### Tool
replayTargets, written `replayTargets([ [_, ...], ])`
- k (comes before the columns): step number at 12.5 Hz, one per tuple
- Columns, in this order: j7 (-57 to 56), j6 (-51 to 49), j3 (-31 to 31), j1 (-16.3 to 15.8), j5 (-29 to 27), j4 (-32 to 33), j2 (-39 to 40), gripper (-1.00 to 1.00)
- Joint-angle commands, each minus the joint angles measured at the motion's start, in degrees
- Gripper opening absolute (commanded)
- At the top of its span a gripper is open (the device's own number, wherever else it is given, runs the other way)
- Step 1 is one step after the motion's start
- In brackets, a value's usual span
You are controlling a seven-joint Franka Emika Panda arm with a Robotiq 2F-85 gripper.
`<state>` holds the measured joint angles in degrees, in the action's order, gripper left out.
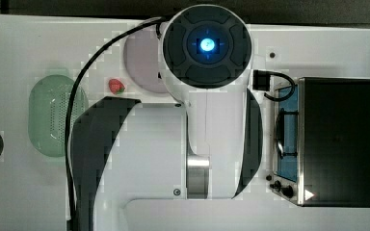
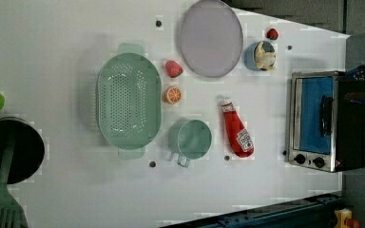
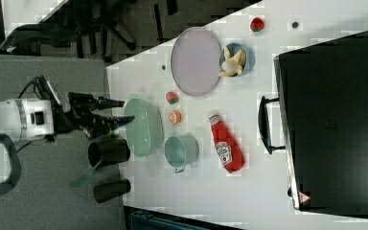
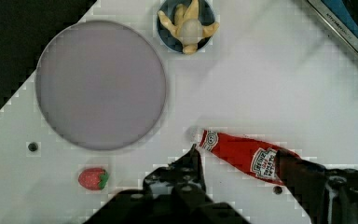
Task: Flap open oven.
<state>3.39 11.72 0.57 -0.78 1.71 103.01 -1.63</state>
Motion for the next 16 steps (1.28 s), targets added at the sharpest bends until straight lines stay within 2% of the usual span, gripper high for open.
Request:
replayTargets([
  [1, -1.6, -6.9, 2.9, 3.0, 1.7, 13.8, -18.8, 0.57],
  [3, -1.6, -6.9, 2.9, 3.0, 1.7, 13.8, -18.8, 1.0],
  [5, -1.6, -6.9, 2.9, 3.0, 1.7, 13.8, -18.8, 1.0],
  [6, -1.6, -6.9, 2.9, 3.0, 1.7, 13.8, -18.8, 0.9],
  [12, -1.7, -6.9, 3.2, 3.1, 1.7, 13.9, -18.8, -0.55],
  [13, -1.8, -6.7, 3.5, 3.1, 1.8, 14.0, -18.7, -0.65],
  [16, -10.0, -4.9, 5.9, 3.4, 2.2, 15.1, -18.3, -0.65],
])
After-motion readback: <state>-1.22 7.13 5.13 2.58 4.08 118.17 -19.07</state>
